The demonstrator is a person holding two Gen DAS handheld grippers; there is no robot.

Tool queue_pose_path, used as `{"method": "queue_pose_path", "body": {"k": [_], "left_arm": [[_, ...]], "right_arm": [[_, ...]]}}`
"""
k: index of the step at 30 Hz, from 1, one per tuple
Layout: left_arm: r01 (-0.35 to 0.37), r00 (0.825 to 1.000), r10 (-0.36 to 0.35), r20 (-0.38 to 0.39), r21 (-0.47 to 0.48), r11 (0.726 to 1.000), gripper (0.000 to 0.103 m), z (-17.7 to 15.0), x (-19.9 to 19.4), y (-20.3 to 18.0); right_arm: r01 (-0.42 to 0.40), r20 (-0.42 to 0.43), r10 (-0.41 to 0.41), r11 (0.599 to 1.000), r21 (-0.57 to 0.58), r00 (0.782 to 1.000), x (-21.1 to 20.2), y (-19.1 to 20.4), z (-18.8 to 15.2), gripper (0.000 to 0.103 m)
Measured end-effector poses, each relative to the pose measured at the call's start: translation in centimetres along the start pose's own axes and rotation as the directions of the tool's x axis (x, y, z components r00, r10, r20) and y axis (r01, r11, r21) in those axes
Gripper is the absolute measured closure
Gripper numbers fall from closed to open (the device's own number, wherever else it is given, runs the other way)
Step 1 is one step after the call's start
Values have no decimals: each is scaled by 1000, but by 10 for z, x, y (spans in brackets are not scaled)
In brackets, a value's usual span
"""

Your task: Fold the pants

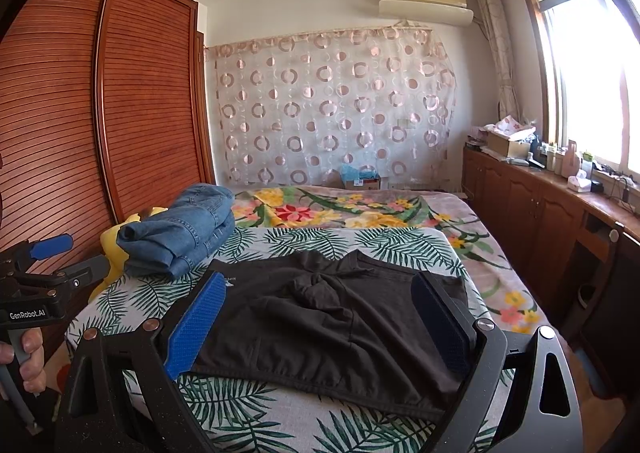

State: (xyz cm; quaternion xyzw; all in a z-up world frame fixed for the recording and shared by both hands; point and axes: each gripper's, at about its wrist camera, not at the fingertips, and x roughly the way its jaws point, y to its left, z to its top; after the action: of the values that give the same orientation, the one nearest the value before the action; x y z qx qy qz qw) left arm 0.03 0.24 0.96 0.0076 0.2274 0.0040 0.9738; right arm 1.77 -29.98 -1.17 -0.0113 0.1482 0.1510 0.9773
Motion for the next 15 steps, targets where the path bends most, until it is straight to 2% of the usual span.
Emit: {"method": "queue_pose_path", "body": {"k": [9,11,15], "left_arm": [[1,1000,-1,-1,-3,1000,0,12,0,9],[-1,1000,1,2,2,1000,0,0,0,0],[-1,1000,1,1,1,1000,0,5,-2,1]], "right_arm": [[1,0,-1,1000,1,1000,0,0,0,8],[1,1,-1,1000,1,1000,-1,0,0,8],[1,0,-1,1000,0,1000,0,0,0,8]]}}
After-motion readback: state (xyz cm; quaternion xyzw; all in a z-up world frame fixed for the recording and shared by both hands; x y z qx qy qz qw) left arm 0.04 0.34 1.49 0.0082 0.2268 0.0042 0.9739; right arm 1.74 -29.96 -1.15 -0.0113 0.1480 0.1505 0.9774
